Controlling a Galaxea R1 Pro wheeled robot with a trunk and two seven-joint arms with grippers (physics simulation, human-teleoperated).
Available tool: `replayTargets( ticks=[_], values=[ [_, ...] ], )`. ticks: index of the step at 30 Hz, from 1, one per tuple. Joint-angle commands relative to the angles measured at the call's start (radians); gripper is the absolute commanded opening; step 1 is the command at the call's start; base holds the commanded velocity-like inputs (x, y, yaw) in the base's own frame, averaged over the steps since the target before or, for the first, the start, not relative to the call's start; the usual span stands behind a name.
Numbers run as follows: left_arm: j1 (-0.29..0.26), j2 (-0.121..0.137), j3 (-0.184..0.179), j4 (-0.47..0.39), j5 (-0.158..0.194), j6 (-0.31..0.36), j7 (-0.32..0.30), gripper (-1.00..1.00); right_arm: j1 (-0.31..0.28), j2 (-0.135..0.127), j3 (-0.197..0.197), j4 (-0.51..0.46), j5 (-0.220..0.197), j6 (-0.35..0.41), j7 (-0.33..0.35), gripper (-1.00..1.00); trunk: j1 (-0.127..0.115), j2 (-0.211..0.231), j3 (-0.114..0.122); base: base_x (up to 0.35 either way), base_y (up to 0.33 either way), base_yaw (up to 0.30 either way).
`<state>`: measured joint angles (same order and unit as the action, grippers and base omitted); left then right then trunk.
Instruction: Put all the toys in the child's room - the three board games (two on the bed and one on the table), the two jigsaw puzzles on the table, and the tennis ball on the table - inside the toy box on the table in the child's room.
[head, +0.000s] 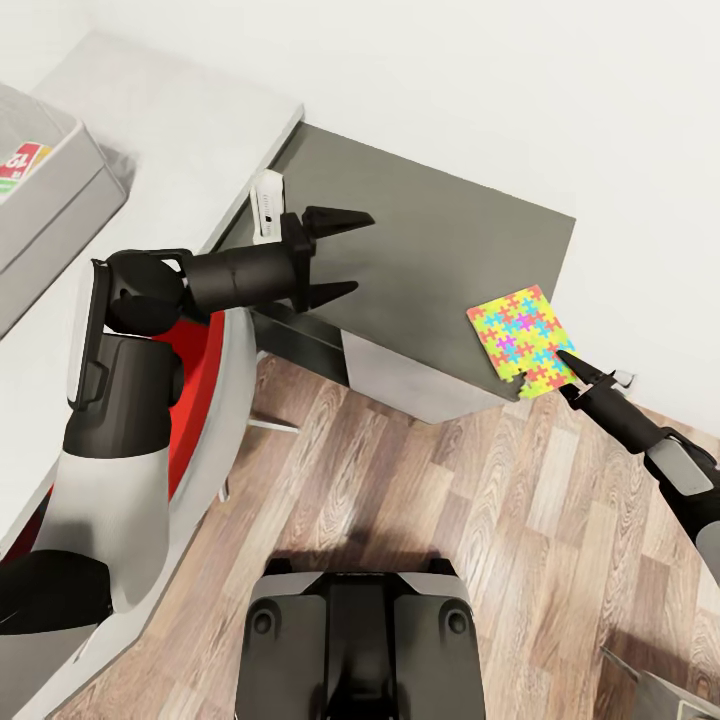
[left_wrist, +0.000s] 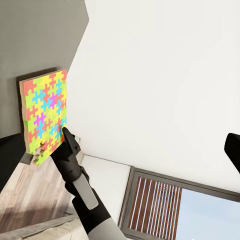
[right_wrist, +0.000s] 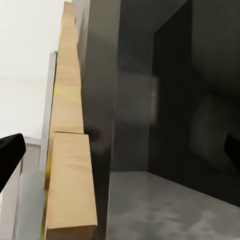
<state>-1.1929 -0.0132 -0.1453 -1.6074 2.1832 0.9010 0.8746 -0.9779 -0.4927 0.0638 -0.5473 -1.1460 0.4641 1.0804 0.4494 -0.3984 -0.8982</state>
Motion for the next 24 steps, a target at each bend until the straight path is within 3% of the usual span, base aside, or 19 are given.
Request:
replayTargets(
  ticks=[1, 9, 10, 24],
  values=[
    [-0.001, -0.001, 0.001, 0.0, 0.009, 0.001, 0.01, 1.0, -0.001, -0.001, 0.006, 0.001, -0.011, 0.007, 0.001, 1.0, 0.001, -0.002, -0.001, 0.0, 0.0, 0.027],
    [-0.001, -0.001, 0.001, 0.0, 0.009, 0.001, 0.01, 1.0, -0.001, -0.001, 0.006, 0.001, -0.01, 0.007, 0.001, 1.0, 0.001, -0.002, -0.001, 0.0, 0.0, 0.017],
    [-0.001, 0.0, 0.001, 0.0, 0.009, 0.001, 0.01, 1.0, 0.0, -0.001, 0.006, 0.001, -0.01, 0.007, 0.0, -1.0, 0.001, -0.002, -0.001, 0.0, 0.0, 0.009],
    [-0.001, 0.0, 0.002, 0.0, 0.009, 0.002, 0.01, 1.0, 0.0, 0.001, 0.005, 0.0, -0.011, 0.007, -0.03, -1.0, 0.001, -0.002, -0.001, 0.0, 0.0, 0.002]
  ],
)
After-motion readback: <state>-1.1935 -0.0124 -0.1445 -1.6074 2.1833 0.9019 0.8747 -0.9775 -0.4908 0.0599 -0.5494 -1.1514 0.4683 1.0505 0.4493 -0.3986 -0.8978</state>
